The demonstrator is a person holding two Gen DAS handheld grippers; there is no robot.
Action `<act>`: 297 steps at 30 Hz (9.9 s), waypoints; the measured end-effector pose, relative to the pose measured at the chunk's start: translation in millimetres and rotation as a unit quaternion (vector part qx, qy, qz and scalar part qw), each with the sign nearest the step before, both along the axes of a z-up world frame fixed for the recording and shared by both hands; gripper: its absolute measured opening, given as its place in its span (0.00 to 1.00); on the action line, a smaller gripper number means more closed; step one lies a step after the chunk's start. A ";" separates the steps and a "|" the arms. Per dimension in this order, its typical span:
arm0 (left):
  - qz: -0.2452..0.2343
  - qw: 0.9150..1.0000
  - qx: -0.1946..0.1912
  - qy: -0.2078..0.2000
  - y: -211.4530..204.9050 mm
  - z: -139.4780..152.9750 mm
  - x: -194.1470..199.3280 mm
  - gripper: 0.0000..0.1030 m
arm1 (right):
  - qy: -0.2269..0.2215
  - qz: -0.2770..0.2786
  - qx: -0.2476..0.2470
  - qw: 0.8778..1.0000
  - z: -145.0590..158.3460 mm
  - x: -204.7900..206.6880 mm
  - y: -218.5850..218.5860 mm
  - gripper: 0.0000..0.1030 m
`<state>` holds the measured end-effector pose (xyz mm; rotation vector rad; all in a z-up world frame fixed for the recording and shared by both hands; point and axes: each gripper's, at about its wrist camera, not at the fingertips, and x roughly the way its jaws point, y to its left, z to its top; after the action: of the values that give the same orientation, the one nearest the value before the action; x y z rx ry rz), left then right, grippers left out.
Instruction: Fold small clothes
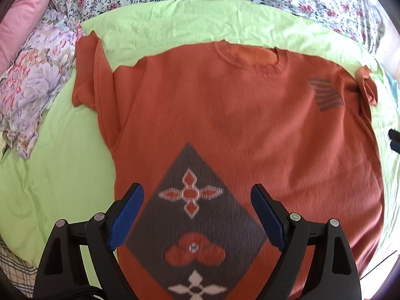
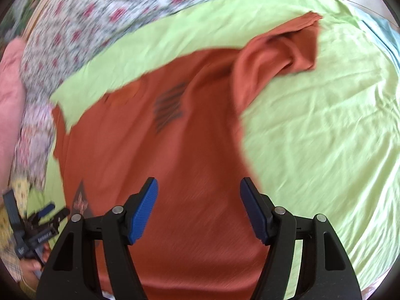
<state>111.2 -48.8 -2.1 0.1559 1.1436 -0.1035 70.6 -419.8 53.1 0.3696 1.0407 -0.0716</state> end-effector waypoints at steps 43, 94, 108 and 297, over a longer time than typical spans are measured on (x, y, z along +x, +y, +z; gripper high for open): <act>0.047 0.997 -0.032 0.042 -42.5 -35.4 106.6 0.86 | -0.125 -0.002 0.055 0.991 69.1 214.4 -180.0 0.07; 0.072 0.983 -0.168 -0.006 88.5 -15.7 122.5 0.06 | 0.018 0.011 0.029 0.999 -39.3 94.8 -26.4 0.51; 0.035 0.970 -0.241 0.020 64.1 19.0 131.6 0.06 | 0.044 0.079 0.000 0.996 -42.0 150.1 -38.6 0.08; 0.000 0.988 -0.114 0.107 148.9 -61.7 -168.9 0.59 | 0.062 0.038 0.061 0.995 -31.6 -172.0 -7.7 0.56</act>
<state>-57.7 100.1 -63.8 -0.0598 1.3358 -0.2545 -101.4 -427.5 21.5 0.4405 1.1835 0.0389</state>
